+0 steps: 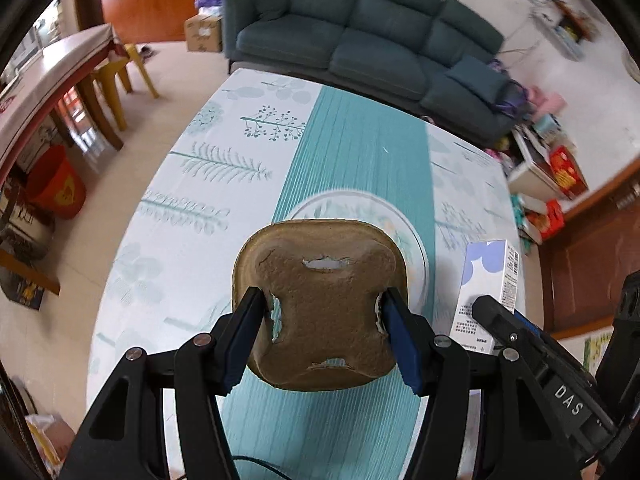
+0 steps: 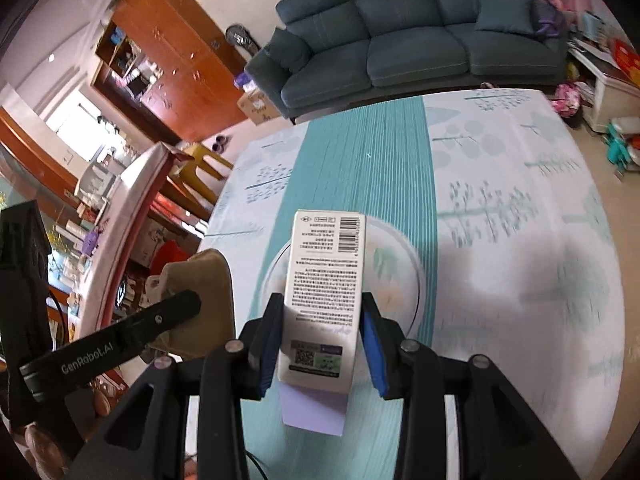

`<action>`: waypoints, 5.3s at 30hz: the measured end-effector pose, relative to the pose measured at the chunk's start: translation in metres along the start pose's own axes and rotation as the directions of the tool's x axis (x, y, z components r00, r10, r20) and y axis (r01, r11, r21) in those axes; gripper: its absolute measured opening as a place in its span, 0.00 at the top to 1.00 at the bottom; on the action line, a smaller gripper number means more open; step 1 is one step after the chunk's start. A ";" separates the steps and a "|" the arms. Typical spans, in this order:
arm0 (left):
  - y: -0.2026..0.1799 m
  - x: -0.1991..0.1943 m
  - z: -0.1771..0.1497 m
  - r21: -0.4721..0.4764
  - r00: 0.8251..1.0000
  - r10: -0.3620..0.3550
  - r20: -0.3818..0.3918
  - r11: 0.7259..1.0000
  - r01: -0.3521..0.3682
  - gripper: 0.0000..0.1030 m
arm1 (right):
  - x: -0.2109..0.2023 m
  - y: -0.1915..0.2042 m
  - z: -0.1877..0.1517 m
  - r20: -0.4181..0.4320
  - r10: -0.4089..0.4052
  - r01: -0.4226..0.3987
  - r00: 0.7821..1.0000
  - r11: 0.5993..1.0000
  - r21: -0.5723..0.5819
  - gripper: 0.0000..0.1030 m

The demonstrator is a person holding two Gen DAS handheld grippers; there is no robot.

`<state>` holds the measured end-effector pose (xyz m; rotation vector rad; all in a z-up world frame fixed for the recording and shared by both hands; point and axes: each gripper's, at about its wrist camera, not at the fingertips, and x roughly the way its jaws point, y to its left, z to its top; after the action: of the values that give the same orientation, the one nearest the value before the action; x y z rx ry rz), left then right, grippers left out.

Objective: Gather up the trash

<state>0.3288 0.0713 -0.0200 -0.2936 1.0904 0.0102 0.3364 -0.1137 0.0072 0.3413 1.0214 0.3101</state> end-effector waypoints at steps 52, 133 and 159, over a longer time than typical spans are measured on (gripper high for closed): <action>0.069 0.179 -0.394 0.257 0.980 -0.044 -0.196 0.962 0.095 0.37 | 0.141 -0.122 -0.444 -0.322 -0.061 0.129 0.945 0.972 0.196 0.61; 0.010 -0.203 -0.284 0.246 0.974 0.022 0.225 0.966 -0.078 0.15 | -0.216 0.071 -0.300 0.193 -0.204 0.212 0.960 0.977 -0.022 0.32; -0.024 -0.200 -0.278 0.246 0.960 0.067 0.272 0.959 -0.137 0.16 | -0.214 0.061 -0.279 0.226 -0.218 0.242 0.949 0.967 -0.084 0.32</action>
<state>-0.0032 0.0090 0.0413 0.0063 0.8310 -0.0031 -0.0163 -0.1091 0.0646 0.1487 0.8166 0.1144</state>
